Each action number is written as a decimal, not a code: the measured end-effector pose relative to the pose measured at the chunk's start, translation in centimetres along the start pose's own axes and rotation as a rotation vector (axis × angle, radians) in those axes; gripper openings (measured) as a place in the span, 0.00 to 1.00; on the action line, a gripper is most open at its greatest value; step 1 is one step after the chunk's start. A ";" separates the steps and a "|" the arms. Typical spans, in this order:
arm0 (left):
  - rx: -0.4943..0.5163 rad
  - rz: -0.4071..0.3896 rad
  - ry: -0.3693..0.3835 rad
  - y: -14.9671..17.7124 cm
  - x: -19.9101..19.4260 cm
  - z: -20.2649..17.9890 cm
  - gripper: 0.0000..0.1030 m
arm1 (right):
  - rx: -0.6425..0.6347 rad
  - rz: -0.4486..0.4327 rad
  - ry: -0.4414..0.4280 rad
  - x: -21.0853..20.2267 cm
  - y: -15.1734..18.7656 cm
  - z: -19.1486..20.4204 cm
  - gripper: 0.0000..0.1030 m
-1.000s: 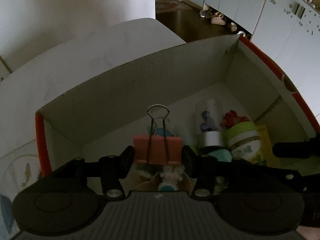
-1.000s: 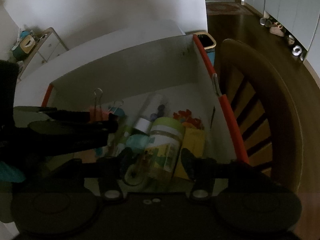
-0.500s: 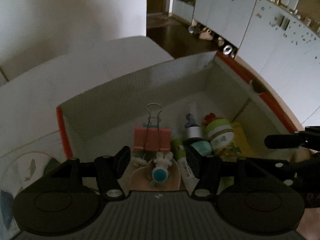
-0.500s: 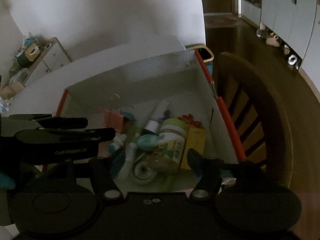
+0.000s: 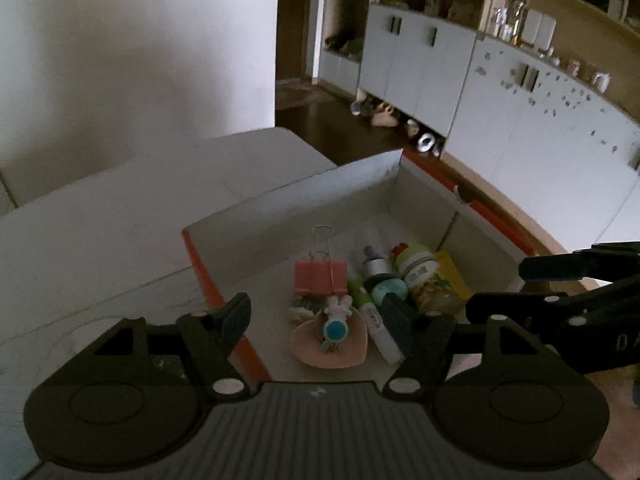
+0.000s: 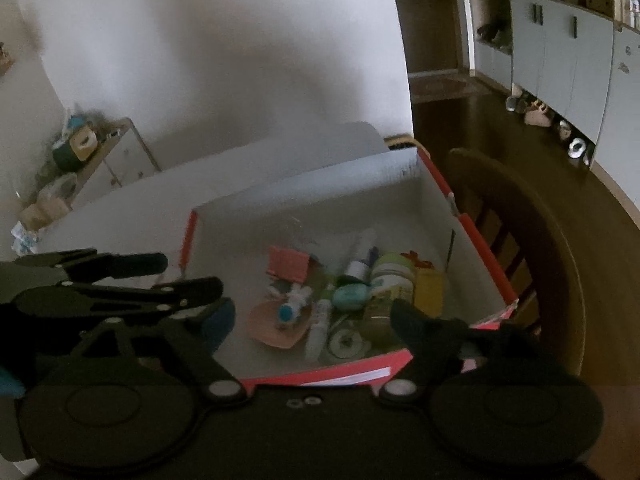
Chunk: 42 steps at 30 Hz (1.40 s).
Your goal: Organize rigid objects
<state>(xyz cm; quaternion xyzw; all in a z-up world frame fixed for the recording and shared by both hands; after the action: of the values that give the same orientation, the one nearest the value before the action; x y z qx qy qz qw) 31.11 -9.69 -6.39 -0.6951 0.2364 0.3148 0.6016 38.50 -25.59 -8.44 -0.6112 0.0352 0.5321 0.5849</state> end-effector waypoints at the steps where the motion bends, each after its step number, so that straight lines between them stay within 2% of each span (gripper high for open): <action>1: 0.002 -0.003 0.003 0.2 -0.4 0.3 0.72 | 0.003 -0.009 0.001 -0.3 0.1 0.3 0.84; 3: 0.005 -0.018 0.006 0.4 -1.4 0.8 0.78 | 0.013 -0.025 0.006 -0.7 0.5 1.0 0.85; 6: 0.010 -0.036 0.022 0.8 -2.7 1.4 0.79 | 0.022 -0.054 0.008 -1.5 1.0 1.9 0.94; 10: 0.022 -0.053 0.060 1.4 -4.3 2.1 0.79 | 0.033 -0.095 0.005 -2.5 1.6 3.2 0.99; 14: 0.037 -0.056 0.076 1.9 -5.3 2.4 0.87 | 0.058 -0.133 -0.002 -3.6 2.1 4.3 1.00; 18: 0.049 -0.069 0.111 2.5 -6.3 2.7 0.89 | 0.058 -0.169 0.023 -4.4 2.8 5.3 1.00; 21: 0.059 -0.073 0.130 2.9 -6.9 2.8 0.97 | 0.046 -0.186 0.049 -4.9 3.3 6.1 1.00; 27: 0.060 -0.071 0.173 3.7 -8.0 3.1 0.99 | 0.047 -0.236 0.085 -6.3 4.3 7.3 1.00; 34: 0.101 -0.114 0.194 4.5 -9.8 2.7 0.99 | 0.080 -0.273 0.107 -7.7 5.2 8.1 1.00; 42: 0.136 -0.133 0.231 5.0 -10.8 2.3 0.99 | 0.130 -0.279 0.125 -8.5 6.8 8.1 1.00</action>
<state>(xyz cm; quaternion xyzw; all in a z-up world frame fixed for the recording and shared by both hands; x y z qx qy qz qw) 19.78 -8.80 -2.16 -0.6984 0.2782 0.1757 0.6356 25.37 -26.55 -5.18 -0.6029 0.0207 0.4032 0.6881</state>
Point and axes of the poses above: each gripper's, at about its wrist camera, not at the fingertips, and x roughly the way its jaws point, z to its left, y to its underside, the point moved 2 cm from there along x, roughly the way its jaws point, and after that the axes turned 1 degree about -x, right-handed, at the moved point
